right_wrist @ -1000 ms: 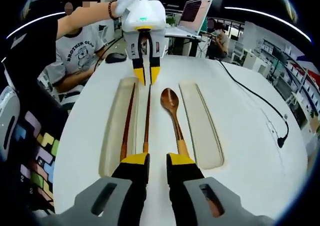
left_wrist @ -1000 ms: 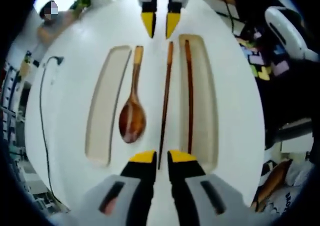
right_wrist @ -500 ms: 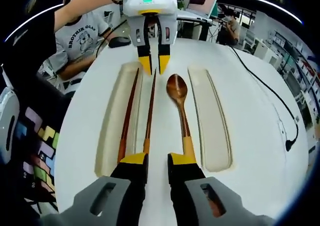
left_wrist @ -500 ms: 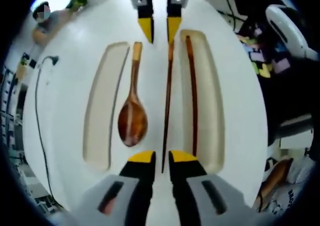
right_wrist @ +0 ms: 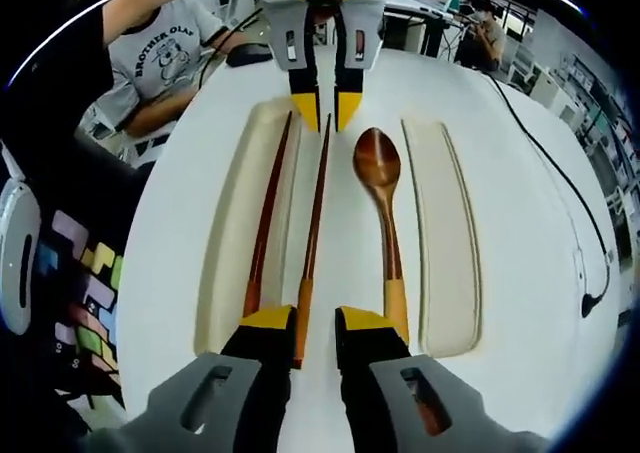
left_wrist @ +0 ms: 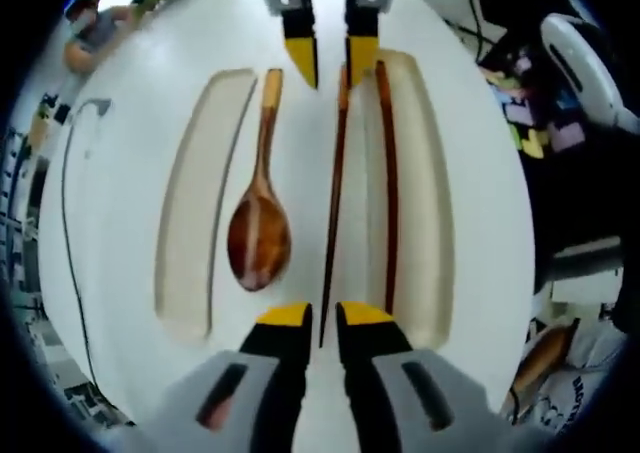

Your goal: Arrange the utensils inside the cutlery case until each visible utensil rests in its matching compartment.

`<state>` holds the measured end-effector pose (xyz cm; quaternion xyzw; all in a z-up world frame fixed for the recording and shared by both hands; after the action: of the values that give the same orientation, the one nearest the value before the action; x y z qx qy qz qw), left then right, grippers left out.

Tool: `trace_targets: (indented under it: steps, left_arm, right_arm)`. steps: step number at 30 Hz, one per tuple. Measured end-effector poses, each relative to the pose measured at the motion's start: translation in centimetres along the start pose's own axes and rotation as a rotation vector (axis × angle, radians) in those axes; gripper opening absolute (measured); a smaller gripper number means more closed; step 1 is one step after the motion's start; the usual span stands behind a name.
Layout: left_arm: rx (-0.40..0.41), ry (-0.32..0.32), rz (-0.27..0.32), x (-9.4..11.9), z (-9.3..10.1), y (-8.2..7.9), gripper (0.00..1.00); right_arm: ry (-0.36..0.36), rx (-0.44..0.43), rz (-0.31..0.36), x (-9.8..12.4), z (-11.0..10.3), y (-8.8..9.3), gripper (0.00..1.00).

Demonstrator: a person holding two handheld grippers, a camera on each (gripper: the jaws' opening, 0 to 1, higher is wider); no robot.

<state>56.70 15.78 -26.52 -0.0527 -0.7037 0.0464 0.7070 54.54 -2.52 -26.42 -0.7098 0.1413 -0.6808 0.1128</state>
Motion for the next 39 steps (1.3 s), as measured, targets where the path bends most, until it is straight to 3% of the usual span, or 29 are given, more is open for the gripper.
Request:
trace_targets:
  steps: [12,17,26,34,39]
  left_arm:
    - [0.009,0.012,-0.007,-0.3,-0.1,-0.3,0.09]
    - [-0.005,-0.014,-0.056,-0.5,-0.1,-0.7,0.07]
    - [0.043,-0.021,-0.081,-0.4,-0.2,-0.6,0.05]
    - [0.046,-0.053,-0.102,-0.4,-0.2,-0.6,0.03]
    - [0.034,-0.073,-0.108,-0.4,-0.1,-0.6,0.02]
  right_arm:
    - [-0.020,-0.021,-0.053,-0.9,0.1,0.1,0.12]
    - [-0.015,-0.002,-0.060,-0.8,0.2,0.1,0.10]
    - [0.052,-0.010,-0.066,-0.9,0.2,0.0,0.05]
    - [0.104,-0.018,-0.105,-1.0,-0.2,-0.5,0.05]
    - [0.107,-0.012,-0.091,-0.9,-0.2,-0.4,0.04]
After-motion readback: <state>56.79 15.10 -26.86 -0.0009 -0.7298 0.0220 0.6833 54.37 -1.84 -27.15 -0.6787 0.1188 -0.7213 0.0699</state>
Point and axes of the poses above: the point that each gripper's makers call its tool centre point, and the gripper's own axes: x roughly backward along the fingers, z roughly to its right, y roughly out of its underside, the point moved 6 cm from there along x, roughly backward along the fingers, and after that the axes turned 5 degrees about -z, right-handed, at the moved point
